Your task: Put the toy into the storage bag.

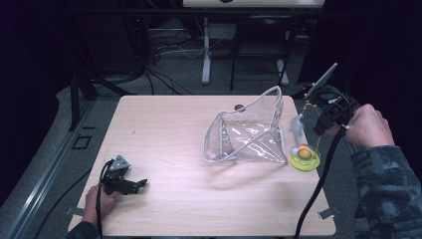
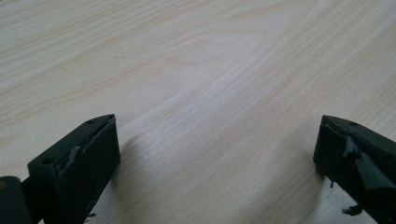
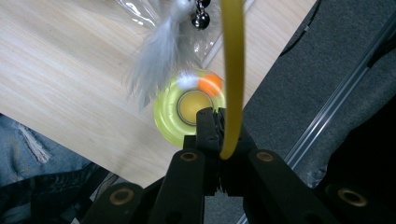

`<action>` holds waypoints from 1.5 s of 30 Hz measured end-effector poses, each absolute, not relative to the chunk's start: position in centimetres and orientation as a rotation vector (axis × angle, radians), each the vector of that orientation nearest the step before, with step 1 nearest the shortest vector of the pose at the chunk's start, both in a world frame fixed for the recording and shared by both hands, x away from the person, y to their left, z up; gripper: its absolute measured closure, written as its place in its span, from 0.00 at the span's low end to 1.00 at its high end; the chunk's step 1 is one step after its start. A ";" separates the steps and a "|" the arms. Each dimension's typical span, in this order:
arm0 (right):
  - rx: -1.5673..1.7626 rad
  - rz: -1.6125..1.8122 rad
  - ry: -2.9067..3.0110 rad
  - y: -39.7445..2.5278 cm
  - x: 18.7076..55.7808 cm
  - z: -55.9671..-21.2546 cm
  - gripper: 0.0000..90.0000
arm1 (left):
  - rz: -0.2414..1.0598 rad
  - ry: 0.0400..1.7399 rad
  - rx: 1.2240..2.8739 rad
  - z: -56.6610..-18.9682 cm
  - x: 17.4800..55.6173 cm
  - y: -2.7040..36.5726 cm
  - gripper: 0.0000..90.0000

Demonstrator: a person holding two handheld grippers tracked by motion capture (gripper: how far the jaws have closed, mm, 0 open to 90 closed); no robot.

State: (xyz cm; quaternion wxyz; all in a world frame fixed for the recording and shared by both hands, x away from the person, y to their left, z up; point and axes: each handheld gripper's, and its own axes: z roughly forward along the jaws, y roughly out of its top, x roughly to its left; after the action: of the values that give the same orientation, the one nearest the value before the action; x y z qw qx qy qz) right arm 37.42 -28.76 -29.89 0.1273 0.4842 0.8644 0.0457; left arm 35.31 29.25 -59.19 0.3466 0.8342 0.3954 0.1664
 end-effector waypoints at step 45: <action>1.431 0.134 2.490 -28.0 40.8 -23.7 0.97 | 0.433 1.022 2.167 -59.2 35.3 29.3 0.01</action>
State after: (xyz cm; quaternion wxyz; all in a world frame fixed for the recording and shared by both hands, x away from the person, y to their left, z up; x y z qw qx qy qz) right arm 40.80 -28.05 -23.66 0.1327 0.4932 0.8585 0.0462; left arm 35.33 29.27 -59.18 0.3460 0.8351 0.3939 0.1667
